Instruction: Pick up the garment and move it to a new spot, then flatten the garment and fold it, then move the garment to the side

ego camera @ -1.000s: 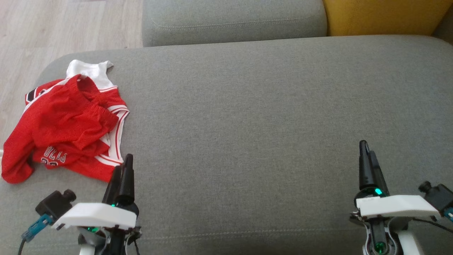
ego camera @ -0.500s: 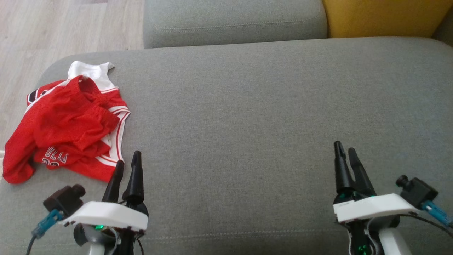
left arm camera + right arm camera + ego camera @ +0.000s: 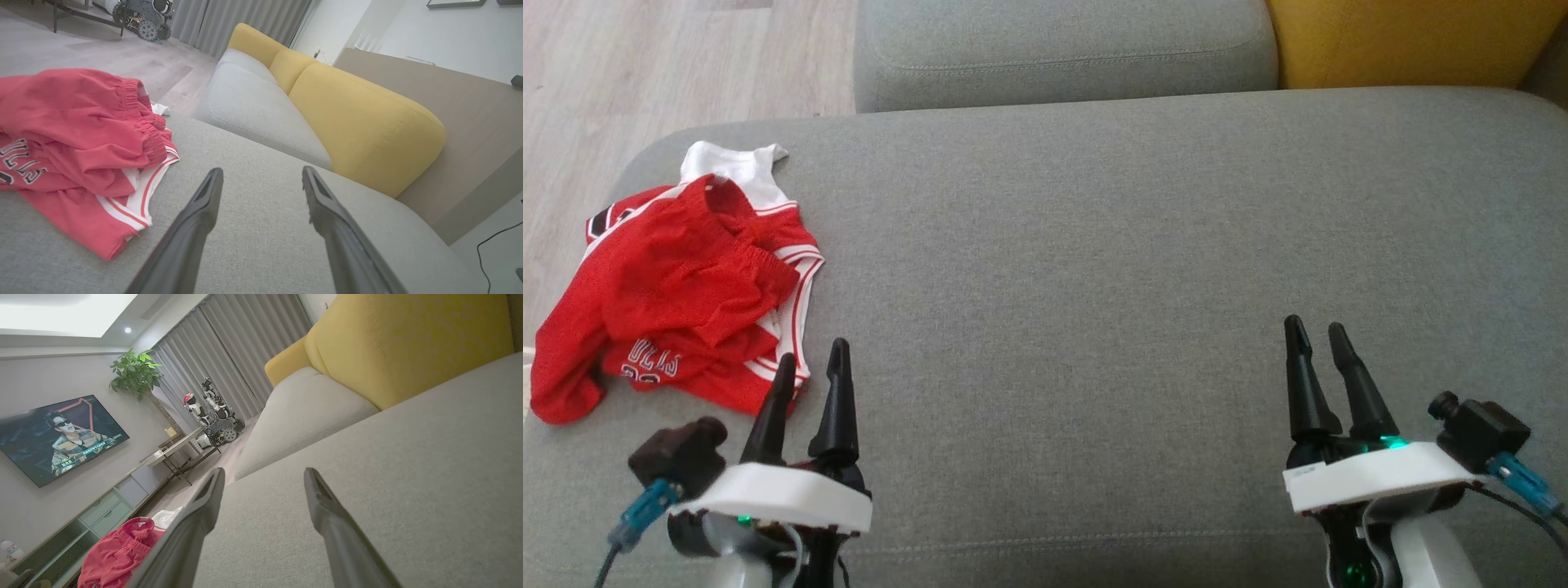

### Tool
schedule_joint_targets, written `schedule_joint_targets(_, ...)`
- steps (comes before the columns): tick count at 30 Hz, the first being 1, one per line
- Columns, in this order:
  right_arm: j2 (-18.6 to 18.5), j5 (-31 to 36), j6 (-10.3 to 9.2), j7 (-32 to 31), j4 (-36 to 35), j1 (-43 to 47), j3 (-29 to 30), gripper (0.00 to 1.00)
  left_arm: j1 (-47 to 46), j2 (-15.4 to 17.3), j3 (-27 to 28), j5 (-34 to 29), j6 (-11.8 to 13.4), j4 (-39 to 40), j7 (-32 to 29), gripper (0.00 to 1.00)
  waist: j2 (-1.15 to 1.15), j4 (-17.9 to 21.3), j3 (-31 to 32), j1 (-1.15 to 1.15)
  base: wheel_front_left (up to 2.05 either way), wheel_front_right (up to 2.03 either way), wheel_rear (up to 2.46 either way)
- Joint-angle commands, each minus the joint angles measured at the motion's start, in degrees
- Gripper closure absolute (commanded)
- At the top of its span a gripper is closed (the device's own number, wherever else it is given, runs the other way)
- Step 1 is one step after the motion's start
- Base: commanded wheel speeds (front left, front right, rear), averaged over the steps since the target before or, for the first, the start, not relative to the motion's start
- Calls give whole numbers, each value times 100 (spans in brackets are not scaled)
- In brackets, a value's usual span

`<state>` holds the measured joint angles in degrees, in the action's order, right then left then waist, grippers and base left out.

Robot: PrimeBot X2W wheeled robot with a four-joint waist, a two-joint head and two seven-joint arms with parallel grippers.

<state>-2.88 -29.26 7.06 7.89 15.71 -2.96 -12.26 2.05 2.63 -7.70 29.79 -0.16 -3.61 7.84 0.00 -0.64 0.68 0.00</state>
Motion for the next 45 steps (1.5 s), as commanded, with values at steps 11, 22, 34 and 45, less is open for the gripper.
schedule_joint_targets(11, -24, 868, 34, 253, -399, -218, -149, 0, -124, 100, 4, -897, 83, 463, 258, 0, 0, 19, -7, 0, 0, 0, 0)
schedule_joint_targets(22, -24, 1629, 37, 438, -473, -273, -331, 0, -128, 107, -65, -1660, 62, 603, 442, 0, 0, 0, -26, 0, 0, 0, 0)
schedule_joint_targets(34, -10, 2391, 41, 621, -574, -297, -368, 0, -99, 73, -21, -2357, 43, 723, 626, 0, 0, -28, -69, 0, 0, 0, 0)
schedule_joint_targets(45, -2, 2775, 43, 710, -595, -283, -395, 0, -75, 46, 9, -2753, 23, 820, 716, 0, 0, -61, -88, 0, 0, 0, 0)
